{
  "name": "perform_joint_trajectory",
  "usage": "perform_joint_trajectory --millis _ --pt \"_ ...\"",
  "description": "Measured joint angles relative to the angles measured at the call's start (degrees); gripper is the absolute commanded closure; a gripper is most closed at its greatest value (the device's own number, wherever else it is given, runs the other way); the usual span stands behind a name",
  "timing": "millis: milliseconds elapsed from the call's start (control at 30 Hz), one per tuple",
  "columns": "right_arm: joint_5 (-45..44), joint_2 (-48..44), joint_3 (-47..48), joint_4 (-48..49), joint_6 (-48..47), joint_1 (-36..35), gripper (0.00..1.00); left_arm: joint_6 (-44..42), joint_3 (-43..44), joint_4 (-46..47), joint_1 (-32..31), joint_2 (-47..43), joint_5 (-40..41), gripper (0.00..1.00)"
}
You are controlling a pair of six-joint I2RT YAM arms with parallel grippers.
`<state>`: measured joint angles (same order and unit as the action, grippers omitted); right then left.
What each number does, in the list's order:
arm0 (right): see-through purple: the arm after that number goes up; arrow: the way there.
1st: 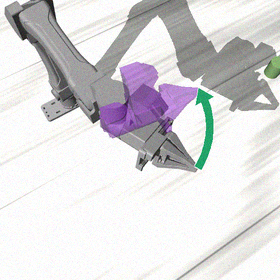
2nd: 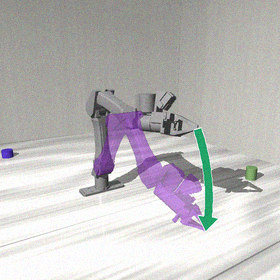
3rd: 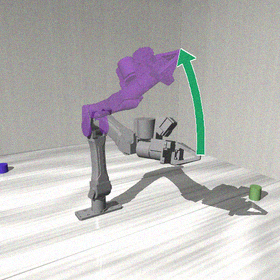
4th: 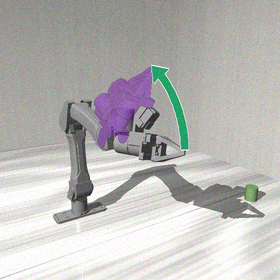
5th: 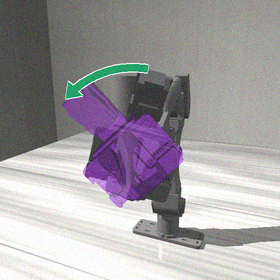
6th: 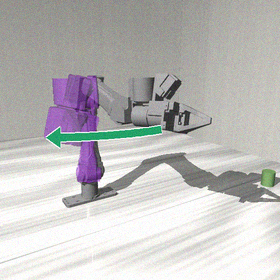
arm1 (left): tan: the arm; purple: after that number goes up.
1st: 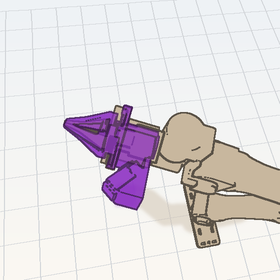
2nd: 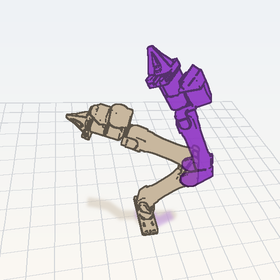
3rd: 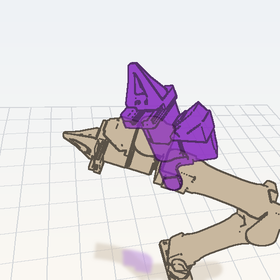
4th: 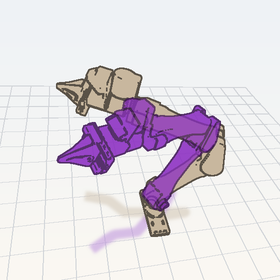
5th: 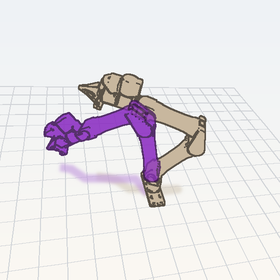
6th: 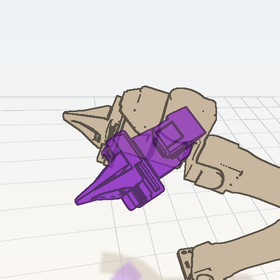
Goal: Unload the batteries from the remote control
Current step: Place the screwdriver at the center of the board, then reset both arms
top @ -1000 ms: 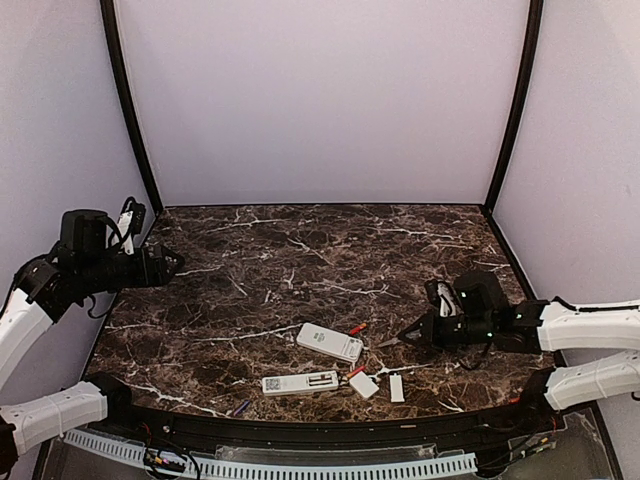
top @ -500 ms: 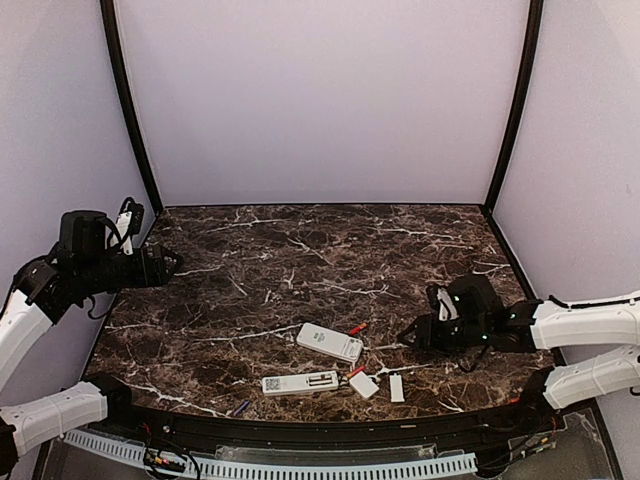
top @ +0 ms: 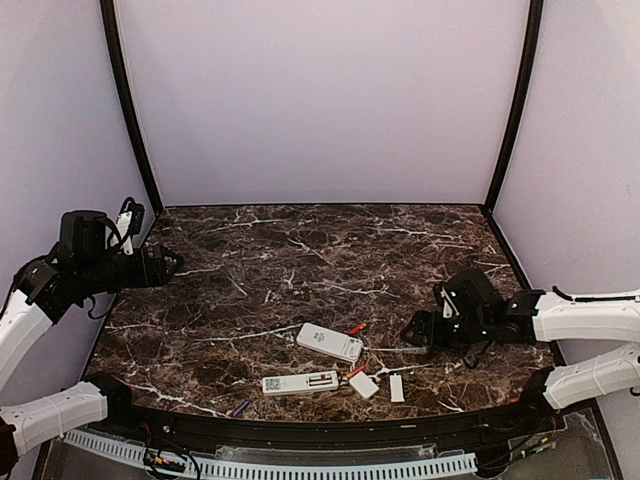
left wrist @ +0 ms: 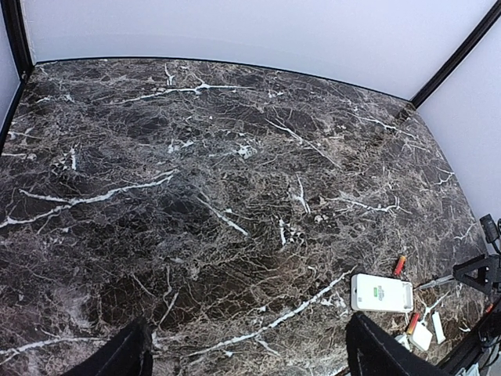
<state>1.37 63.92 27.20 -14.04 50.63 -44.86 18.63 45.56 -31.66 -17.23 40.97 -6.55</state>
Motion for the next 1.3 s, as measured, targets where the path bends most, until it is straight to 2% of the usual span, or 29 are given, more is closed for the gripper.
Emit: perform_joint_trajectory --millis 267,400,533,633,833,967,1167,1300 --pt "-6.8 1.2 5.6 -10.3 -0.6 -0.6 0.01 0.0 0.0 0.2 0.0 0.2 -0.4 0.15" --pt "-7.4 0.5 6.0 -11.4 -0.8 -0.6 0.01 0.3 -0.4 0.5 0.0 0.2 -0.7 0.15" --pt "-6.4 -0.2 6.1 -9.7 -2.6 0.1 0.01 2.8 -2.7 4.8 0.0 1.5 -2.4 0.15" --pt "-4.5 1.3 8.3 -9.1 -5.5 2.8 0.01 5.2 -3.8 11.0 0.0 6.9 -3.9 0.14" --pt "1.8 5.9 14.5 -2.9 -13.8 13.0 0.01 4.5 -3.3 26.5 0.9 25.6 -5.1 0.12" --pt "6.8 9.4 16.8 2.6 -19.5 27.4 0.01 3.4 -2.8 36.5 6.2 36.9 -8.5 0.12" --pt "12.5 12.1 17.1 8.4 -25.6 46.1 0.01 5.5 -3.2 50.3 20.5 42.5 -13.2 0.1" --pt "12.2 10.7 16.5 12.5 -29.2 52.5 0.01 6.0 -6.4 59.1 26.3 41.3 -11.1 0.09"
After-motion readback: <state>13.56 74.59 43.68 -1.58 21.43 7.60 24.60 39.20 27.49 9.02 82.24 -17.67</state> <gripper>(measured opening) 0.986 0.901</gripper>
